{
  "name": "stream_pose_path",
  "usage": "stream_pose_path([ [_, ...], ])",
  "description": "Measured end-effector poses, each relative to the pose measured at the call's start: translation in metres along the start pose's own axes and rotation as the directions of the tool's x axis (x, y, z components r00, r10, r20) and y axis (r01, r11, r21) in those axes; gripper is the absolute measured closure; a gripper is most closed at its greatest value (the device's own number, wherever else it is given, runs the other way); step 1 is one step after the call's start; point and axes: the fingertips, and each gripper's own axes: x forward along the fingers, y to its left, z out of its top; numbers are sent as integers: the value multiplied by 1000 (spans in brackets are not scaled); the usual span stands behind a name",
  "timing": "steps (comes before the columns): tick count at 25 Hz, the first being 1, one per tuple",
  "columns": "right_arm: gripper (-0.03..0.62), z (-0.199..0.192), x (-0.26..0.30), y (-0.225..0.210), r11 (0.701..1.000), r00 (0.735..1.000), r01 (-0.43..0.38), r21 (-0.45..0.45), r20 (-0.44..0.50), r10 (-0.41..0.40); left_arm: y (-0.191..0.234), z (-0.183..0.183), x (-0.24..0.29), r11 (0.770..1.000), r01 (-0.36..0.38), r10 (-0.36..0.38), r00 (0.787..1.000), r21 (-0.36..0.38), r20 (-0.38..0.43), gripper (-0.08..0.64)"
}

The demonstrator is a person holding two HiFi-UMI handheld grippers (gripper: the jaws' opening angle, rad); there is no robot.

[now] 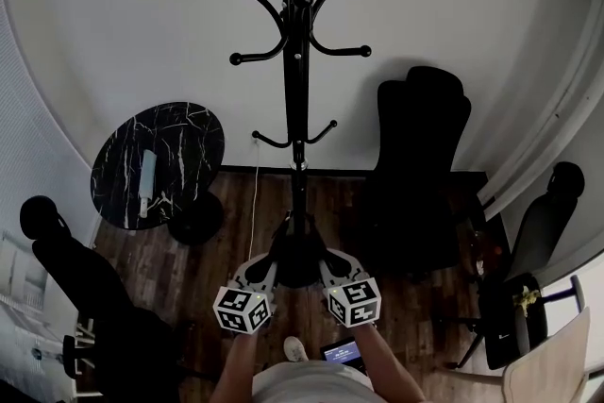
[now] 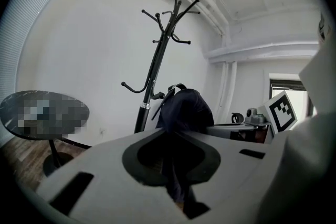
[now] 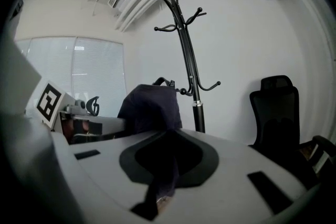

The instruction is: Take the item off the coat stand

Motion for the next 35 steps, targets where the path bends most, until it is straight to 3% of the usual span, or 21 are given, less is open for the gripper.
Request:
stream_pose_path([
  [10,563,3,-37,17,999,999,-17,37,44,15,-34,7,-36,999,-49,50,997,-9,51,530],
  [18,563,-1,-78,33,999,998,-15,-31,59,17,-68,0,-69,998,-67,67,995,-7,79,529],
  [35,565,-2,-133,44,998,994,-4,-57,112,10,-117,-5,-101,995,-83,77,989,49,124,529],
])
